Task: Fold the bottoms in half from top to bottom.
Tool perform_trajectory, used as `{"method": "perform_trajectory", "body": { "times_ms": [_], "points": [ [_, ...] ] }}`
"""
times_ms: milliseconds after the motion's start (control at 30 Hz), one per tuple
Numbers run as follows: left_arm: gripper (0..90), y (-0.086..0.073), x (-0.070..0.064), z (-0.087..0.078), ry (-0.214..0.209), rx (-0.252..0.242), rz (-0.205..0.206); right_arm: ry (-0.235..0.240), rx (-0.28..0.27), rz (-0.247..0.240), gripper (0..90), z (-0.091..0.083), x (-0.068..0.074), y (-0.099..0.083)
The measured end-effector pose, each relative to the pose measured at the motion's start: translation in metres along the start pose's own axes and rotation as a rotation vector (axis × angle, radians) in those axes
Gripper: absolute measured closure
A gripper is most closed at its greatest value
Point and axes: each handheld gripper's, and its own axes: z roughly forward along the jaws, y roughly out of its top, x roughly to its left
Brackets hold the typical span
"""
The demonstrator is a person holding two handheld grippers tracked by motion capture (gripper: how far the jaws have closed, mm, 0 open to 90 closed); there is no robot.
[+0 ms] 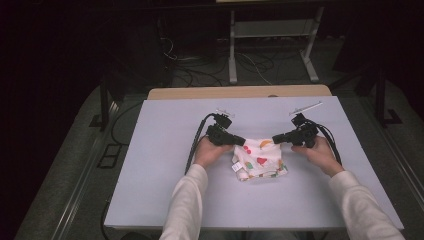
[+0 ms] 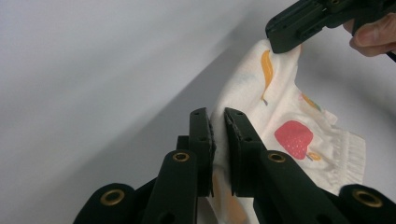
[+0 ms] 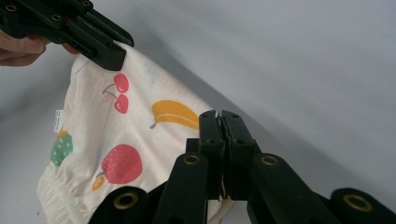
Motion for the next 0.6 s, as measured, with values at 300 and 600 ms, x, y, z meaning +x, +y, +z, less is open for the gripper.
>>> {"method": "perform_trajectory", "body": {
  "times_ms": [300,600],
  "points": [
    [81.0,-0.002,0.014,-0.006,0.042,-0.028,-0.007,-0.038,0.009,0.000,85.8,0.010,0.010,0.012],
    [81.0,0.002,0.020,-0.008,0.113,-0.081,-0.004,-0.073,-0.020,0.043,85.8,0.015,0.013,0.022]
  ]
}}
